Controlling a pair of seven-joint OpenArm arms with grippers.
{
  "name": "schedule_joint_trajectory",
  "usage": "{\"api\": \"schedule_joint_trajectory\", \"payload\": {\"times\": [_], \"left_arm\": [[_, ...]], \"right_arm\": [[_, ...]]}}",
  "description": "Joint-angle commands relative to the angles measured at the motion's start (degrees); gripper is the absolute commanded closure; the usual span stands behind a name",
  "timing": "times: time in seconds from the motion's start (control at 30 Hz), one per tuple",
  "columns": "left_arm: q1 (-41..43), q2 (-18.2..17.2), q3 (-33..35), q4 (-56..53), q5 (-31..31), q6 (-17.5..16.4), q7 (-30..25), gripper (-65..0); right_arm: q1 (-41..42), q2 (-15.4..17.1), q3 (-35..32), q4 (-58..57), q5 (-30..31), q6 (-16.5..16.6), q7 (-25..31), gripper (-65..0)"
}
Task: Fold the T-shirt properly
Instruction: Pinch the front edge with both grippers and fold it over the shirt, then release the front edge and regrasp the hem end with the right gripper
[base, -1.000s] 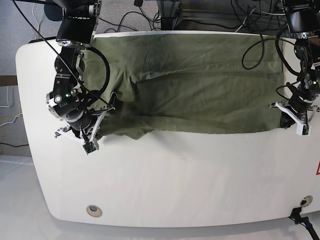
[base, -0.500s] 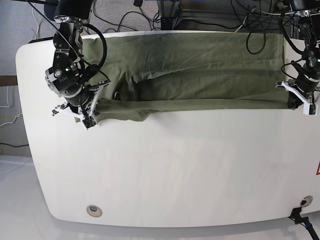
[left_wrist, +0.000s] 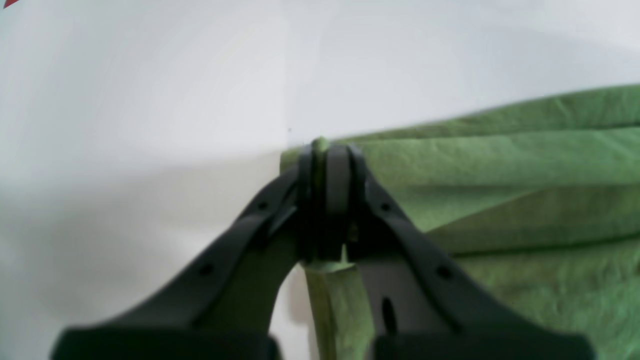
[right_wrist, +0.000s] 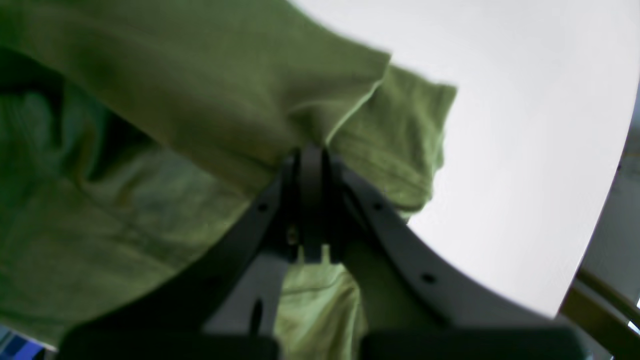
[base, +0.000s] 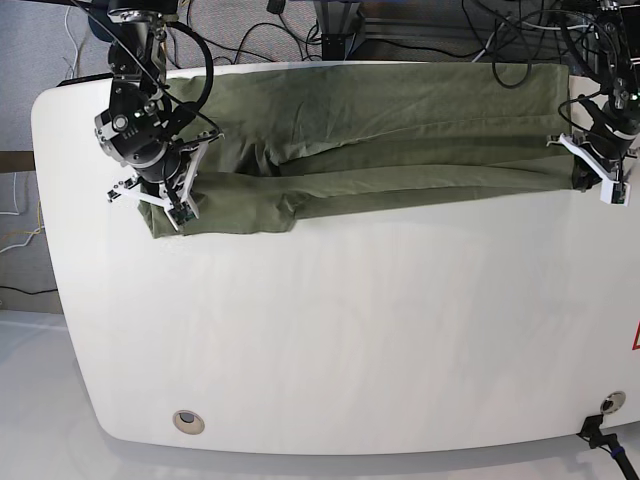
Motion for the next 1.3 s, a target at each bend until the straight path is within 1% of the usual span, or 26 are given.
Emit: {"api": "schedule_joint_trajectory", "payload": {"times": [0.0, 0.07, 0.1, 0.13, 0.2, 0.27, 0.33, 0.37, 0.4, 0.43, 0.47, 0.5, 0.6, 0.63, 0.7, 0.77, 0.8, 0.83, 0.9, 0.97, 1.0, 1.07, 1.17, 1.27], "left_arm": [[0.2, -1.1, -0.7, 1.0, -0.2, 0.2, 2.6, 0.0], [0.2, -1.3, -0.7, 1.1, -0.2, 0.2, 6.3, 0.0], [0.3, -2.1, -0.7, 1.2, -0.2, 0.2, 7.9, 0.0], [0.3, -2.6, -0.7, 1.2, -0.2, 0.2, 9.4, 0.0], [0.4, -3.1, -0.7, 1.0, -0.2, 0.2, 11.2, 0.0], [0.6, -3.4, -0.7, 1.0, -0.2, 0.2, 11.7, -0.8], [1.5, -4.8, -0.6, 0.9, -0.1, 0.2, 11.7, -20.3], [1.9, -5.5, -0.6, 0.9, -0.1, 0.2, 11.7, -29.1], [2.0, -6.0, -0.6, 1.0, -0.1, 0.2, 11.7, -36.4], [2.0, -6.0, -0.6, 1.1, -0.2, 0.2, 11.7, -43.4], [1.9, -6.6, -0.6, 1.2, -0.2, 0.2, 11.7, -48.4], [1.9, -7.2, -0.6, 1.3, -0.3, 0.2, 11.7, -50.6], [-0.2, -7.5, -1.0, 1.5, -0.5, 0.2, 11.7, -50.2], [-0.8, -7.4, -2.5, 1.5, -0.5, 0.2, 11.7, -50.2], [-0.8, -7.0, -5.2, 2.6, -0.5, 0.2, 11.7, -50.2], [-0.9, -5.8, -5.8, 3.9, -0.3, 0.2, 11.7, -50.2], [-0.9, -5.8, -5.8, 4.4, -0.3, 0.2, 11.7, -50.2], [-0.9, -5.8, -5.8, 4.5, -0.3, 0.2, 11.7, -50.2], [-0.9, -5.7, -5.6, 4.5, -0.3, 0.2, 11.7, -50.2], [-0.9, -5.6, -5.5, 4.6, -0.3, 0.2, 11.7, -50.2], [-0.9, -5.6, -5.5, 4.6, -0.3, 0.2, 11.7, -50.2], [-0.9, -5.6, -5.5, 4.5, -0.3, 0.2, 11.7, -50.2], [-0.9, -5.6, -5.5, 4.4, -0.3, 0.2, 11.7, -50.2], [-0.9, -5.6, -5.4, 4.4, -0.2, 0.2, 11.7, -50.2]], "right_arm": [[-0.2, 0.5, 0.2, 1.1, -0.2, -0.1, 0.9, 0.0], [-0.4, 0.4, 0.2, 1.0, -0.2, -0.1, 0.9, 0.0], [-1.0, 0.3, 0.2, 1.0, -0.4, -0.1, 0.9, 0.0], [-1.5, 0.3, 0.2, 1.0, -0.4, -0.1, 0.9, -2.8], [-2.1, 0.3, 0.2, 1.0, -0.4, -0.1, 0.9, -11.6], [-3.3, 0.4, 0.2, 0.8, -0.4, -0.1, 0.9, -20.2], [-4.1, 0.4, 0.2, 0.8, -0.4, -0.1, 0.9, -27.5], [-4.3, 0.4, 0.2, 0.8, -0.4, -0.1, 0.9, -30.7], [-4.4, 0.4, 0.2, 1.0, -0.3, -0.1, 0.9, -33.1], [-4.3, 0.5, 0.2, 1.1, -0.2, -0.1, 0.9, -35.0], [-3.9, 0.5, 0.2, 1.1, -0.2, -0.1, 0.9, -36.2], [-3.3, 0.5, 0.2, 1.2, -0.2, -0.1, 1.1, -36.2], [1.8, 0.3, 0.3, 0.5, -0.2, -0.1, 1.2, -36.5], [3.7, 0.1, 0.3, -0.6, -0.2, -0.1, 1.2, -36.3], [7.7, 0.1, 0.3, -3.3, -0.1, -0.1, 1.2, -36.3], [11.3, 0.0, 0.3, -6.5, -0.1, -0.1, 1.2, -36.3], [12.8, -0.1, 0.4, -8.0, -0.1, -0.1, 1.2, -36.3], [14.2, -0.8, 0.7, -9.7, 0.0, -0.1, 1.3, -36.2], [16.6, -3.2, 4.2, -12.9, 0.0, 0.0, 2.0, -36.2], [18.6, -4.8, 8.2, -16.9, 0.0, 2.2, 3.1, -36.2], [19.5, -5.2, 9.8, -18.7, 0.0, 4.0, 3.3, -36.2], [20.3, -5.9, 11.9, -21.2, 0.0, 5.9, 3.3, -36.2], [20.0, -7.0, 13.0, -22.3, 0.0, 6.3, 3.3, -36.2], [17.8, -8.6, 13.0, -22.0, 0.0, 6.3, 3.3, -36.1]]}}
